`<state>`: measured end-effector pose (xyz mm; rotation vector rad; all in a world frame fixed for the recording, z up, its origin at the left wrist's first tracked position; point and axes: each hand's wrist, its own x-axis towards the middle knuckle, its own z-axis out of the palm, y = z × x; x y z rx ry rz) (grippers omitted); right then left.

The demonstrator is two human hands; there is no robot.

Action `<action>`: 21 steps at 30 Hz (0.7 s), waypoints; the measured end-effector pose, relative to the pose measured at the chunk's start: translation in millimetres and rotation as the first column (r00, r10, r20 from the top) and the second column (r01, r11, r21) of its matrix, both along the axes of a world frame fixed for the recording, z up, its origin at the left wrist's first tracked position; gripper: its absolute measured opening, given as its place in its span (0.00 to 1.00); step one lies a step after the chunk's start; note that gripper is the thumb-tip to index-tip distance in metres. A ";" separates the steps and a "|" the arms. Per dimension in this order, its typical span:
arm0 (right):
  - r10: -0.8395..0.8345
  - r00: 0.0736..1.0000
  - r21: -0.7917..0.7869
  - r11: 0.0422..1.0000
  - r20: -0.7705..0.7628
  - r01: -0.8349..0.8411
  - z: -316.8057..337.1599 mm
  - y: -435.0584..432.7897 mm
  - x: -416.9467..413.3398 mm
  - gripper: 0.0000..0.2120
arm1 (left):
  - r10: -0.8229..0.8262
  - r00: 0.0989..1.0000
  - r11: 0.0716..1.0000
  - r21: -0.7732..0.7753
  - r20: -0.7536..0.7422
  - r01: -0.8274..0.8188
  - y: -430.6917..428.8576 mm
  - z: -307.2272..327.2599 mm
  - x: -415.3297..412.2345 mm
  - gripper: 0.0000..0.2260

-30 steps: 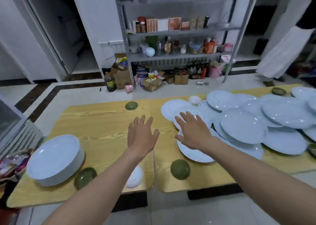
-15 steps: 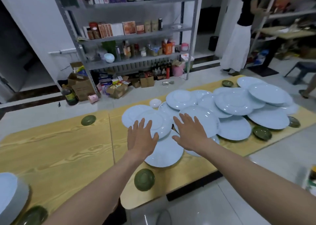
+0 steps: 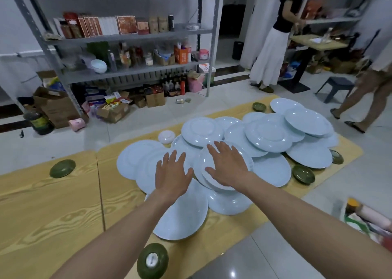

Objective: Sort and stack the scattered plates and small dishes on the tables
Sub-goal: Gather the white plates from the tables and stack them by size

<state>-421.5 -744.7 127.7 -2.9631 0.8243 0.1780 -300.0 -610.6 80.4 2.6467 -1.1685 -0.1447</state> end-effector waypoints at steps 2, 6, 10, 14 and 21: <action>-0.020 1.000 0.006 1.000 -0.011 0.020 -3.3 -11.0 -2.4 0.35 | -0.019 1.000 1.000 0.007 -0.013 0.019 -10.8 -3.0 2.3 0.27; -0.058 0.998 0.038 0.998 -0.023 0.059 -11.5 -33.8 -12.8 0.35 | -0.044 0.998 0.999 0.026 -0.053 0.045 -30.5 -12.1 -2.2 0.27; -0.068 0.998 0.056 0.996 -0.015 0.069 -20.8 -58.0 -25.4 0.35 | -0.053 0.996 0.997 0.061 -0.069 0.057 -47.5 -24.0 -10.8 0.28; -0.068 0.998 0.073 0.995 -0.011 0.068 -33.1 -79.9 -36.3 0.35 | -0.044 0.998 0.996 0.075 -0.053 0.048 -64.1 -32.5 -16.8 0.28; -0.208 0.972 0.259 0.950 0.106 0.175 -64.1 -105.1 -52.4 0.27 | -0.030 0.999 0.995 0.093 -0.041 0.034 -82.3 -43.1 -27.4 0.28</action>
